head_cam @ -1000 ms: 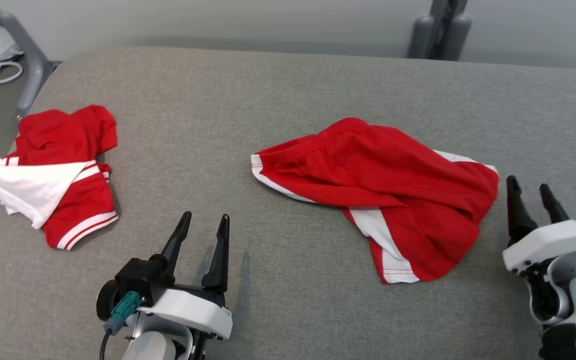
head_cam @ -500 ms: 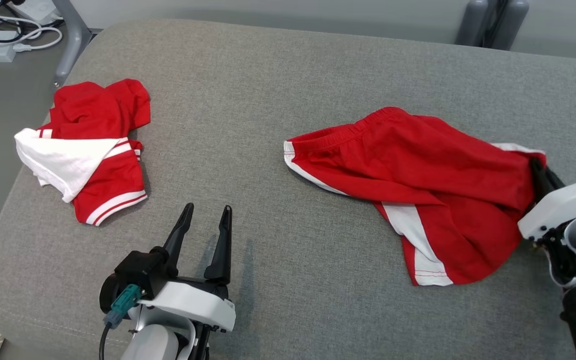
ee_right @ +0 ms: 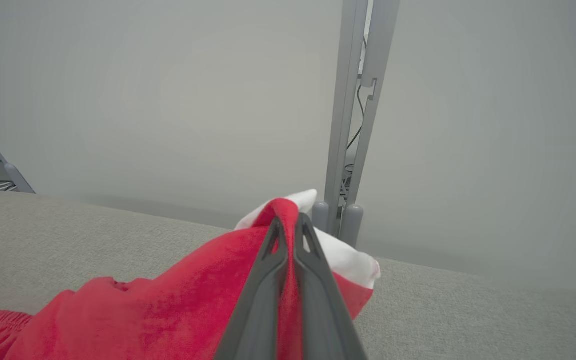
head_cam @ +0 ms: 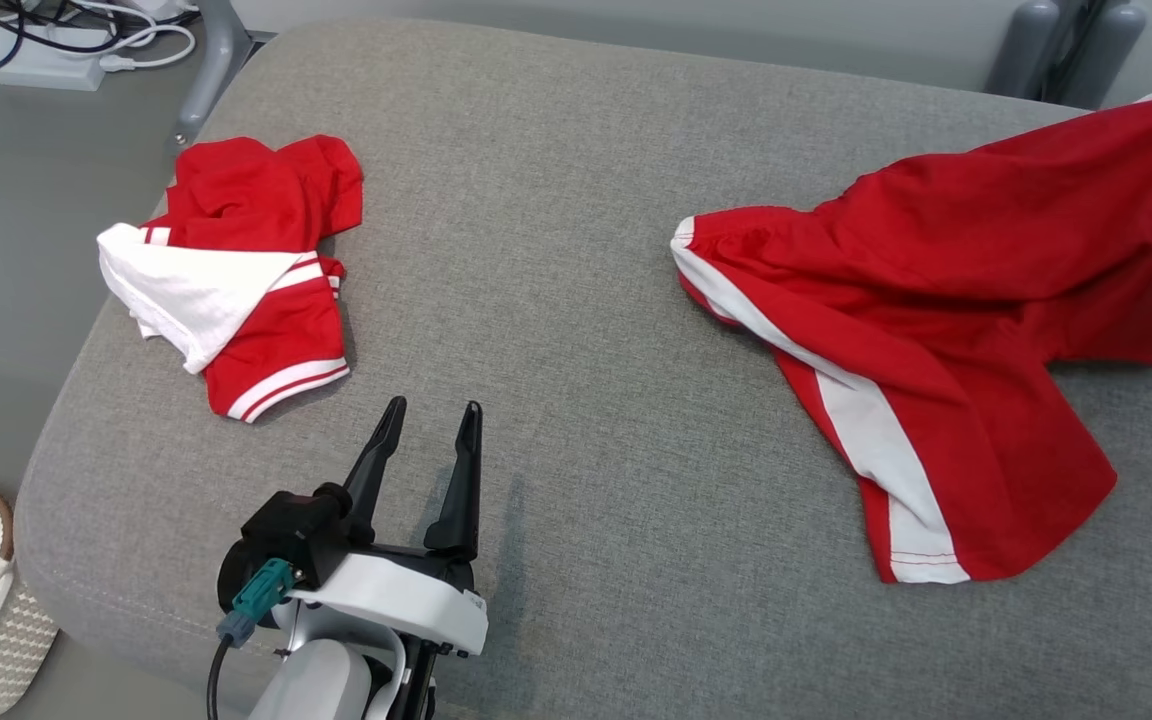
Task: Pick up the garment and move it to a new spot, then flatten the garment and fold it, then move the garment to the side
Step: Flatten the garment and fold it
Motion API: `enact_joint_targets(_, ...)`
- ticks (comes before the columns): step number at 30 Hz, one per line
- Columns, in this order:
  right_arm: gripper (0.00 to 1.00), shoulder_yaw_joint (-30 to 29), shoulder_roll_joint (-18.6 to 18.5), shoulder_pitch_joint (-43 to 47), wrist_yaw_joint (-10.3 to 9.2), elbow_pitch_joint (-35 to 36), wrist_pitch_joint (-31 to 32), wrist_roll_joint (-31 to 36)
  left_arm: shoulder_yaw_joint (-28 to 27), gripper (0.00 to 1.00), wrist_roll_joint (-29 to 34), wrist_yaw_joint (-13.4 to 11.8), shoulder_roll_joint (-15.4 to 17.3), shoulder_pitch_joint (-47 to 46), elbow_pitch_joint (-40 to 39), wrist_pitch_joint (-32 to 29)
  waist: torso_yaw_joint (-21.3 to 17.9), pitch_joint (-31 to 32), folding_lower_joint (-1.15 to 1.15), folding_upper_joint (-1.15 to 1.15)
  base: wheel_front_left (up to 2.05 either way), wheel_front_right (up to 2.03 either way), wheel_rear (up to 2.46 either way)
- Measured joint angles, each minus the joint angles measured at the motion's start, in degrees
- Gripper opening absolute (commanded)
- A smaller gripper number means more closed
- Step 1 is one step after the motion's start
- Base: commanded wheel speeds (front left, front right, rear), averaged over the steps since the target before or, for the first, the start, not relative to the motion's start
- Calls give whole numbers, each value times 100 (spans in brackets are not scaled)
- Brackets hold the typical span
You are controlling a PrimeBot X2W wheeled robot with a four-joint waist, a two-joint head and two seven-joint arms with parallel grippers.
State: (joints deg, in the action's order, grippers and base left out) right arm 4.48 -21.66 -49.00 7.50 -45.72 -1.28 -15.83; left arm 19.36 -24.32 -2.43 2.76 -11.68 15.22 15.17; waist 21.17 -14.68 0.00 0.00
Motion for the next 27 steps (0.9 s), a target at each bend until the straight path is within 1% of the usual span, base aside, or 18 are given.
enact_joint_targets(3,0,-14,-19,-159,0,-344,-77,218,22,100,-48,-30,2,-3,-19,0,71,-25,0,0,0,0,0)
enact_joint_targets(4,0,-14,-19,-159,0,-344,-77,218,22,100,-48,-30,2,-3,-19,0,71,-25,0,0,0,0,0)
enact_joint_targets(5,40,-75,-47,-189,0,-601,-179,432,32,100,-49,-45,1,-4,-24,0,98,-27,0,0,0,0,0)
enact_joint_targets(6,100,-148,-47,-210,0,-748,-196,499,32,100,-51,-51,2,-4,-25,0,103,-21,0,0,0,0,0)
enact_joint_targets(8,100,-236,18,-215,0,-957,-301,555,27,100,-51,-67,1,-4,-26,0,97,4,0,0,0,0,0)
enact_joint_targets(11,100,-214,288,-194,1,-1135,-488,566,-14,100,-46,-74,1,-3,-26,0,30,74,0,0,0,0,0)
enact_joint_targets(14,100,-170,445,-36,1,-1202,-723,439,-94,100,-13,-67,2,-1,-25,0,-91,178,0,0,0,0,0)
enact_joint_targets(15,100,-170,445,-36,1,-1202,-723,439,-94,100,-13,-67,2,-1,-25,0,-91,178,0,0,0,0,0)
enact_joint_targets(17,100,-107,577,145,0,-1185,-866,263,-154,100,12,-65,-3,1,-24,0,-196,264,0,0,0,0,0)
enact_joint_targets(20,100,40,795,451,1,-1003,-1021,8,-224,100,53,-53,0,18,0,0,-392,411,0,0,0,0,0)
enact_joint_targets(22,100,188,866,703,1,-811,-1088,-143,-298,100,64,-43,0,38,13,0,-543,515,0,0,0,0,0)
enact_joint_targets(24,100,254,951,1038,0,-576,-1150,-332,-361,100,70,-41,-3,54,37,0,-685,639,0,0,0,0,0)
enact_joint_targets(27,100,366,1120,1639,0,-37,-1246,-600,-438,100,119,-40,-1,109,102,0,-883,849,0,0,0,0,0)
